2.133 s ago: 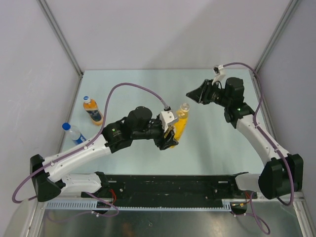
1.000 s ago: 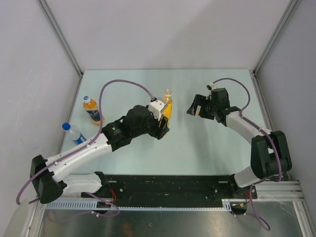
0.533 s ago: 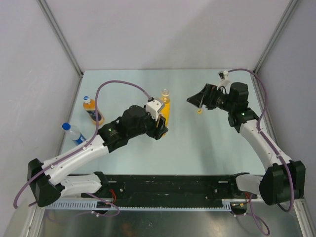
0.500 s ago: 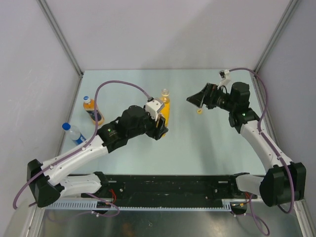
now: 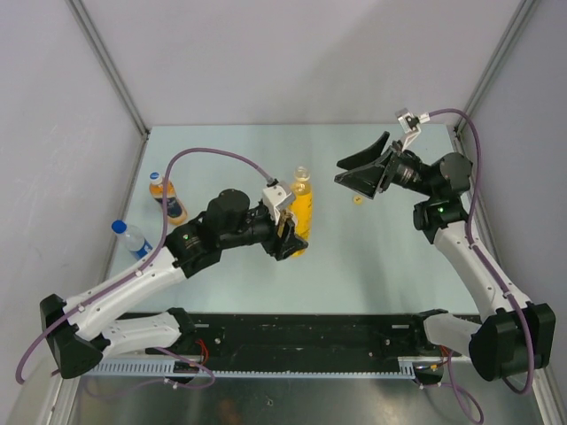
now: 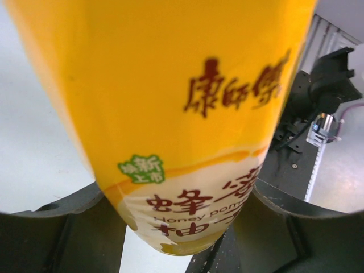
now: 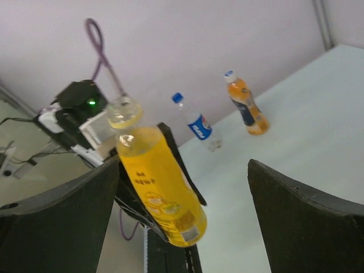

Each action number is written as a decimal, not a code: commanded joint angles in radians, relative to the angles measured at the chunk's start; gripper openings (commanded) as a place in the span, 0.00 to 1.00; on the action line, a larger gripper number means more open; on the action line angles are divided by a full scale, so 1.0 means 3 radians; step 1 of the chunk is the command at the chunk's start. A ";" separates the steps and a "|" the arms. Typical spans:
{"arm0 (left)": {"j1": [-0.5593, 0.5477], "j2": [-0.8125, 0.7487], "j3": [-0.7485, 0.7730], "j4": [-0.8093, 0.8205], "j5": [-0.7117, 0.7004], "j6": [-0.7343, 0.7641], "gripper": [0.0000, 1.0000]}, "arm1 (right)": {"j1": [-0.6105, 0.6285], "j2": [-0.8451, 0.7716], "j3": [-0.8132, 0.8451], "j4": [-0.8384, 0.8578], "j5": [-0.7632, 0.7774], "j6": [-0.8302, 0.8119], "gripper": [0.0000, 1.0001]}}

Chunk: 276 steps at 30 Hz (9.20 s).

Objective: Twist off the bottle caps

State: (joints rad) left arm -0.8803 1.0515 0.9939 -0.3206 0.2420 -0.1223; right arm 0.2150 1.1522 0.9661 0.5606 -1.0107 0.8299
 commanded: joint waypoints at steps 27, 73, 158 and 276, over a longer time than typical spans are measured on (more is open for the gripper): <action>0.0017 0.0092 0.0091 0.0257 0.0709 0.0050 0.00 | 0.0952 0.0196 0.0553 -0.0314 0.0213 -0.0601 0.27; 0.0017 -0.0197 -0.0239 0.0269 -0.0949 0.0142 0.96 | 0.0737 0.0614 0.0558 -0.1280 0.3127 -0.2086 0.00; 0.0507 -0.0073 0.0251 -0.0173 -0.1719 -0.0357 1.00 | 0.0076 0.0183 -0.0198 -0.0359 0.2789 -0.1196 0.99; 0.1812 0.1058 0.1533 -0.0926 0.2859 0.0269 0.32 | 0.1251 0.0777 0.0271 -0.0664 0.0014 -0.1469 0.99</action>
State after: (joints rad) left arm -0.2962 1.3552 1.3857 -0.6056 1.0786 -0.0280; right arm 0.5617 1.3853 0.9947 0.3897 -0.9916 0.4557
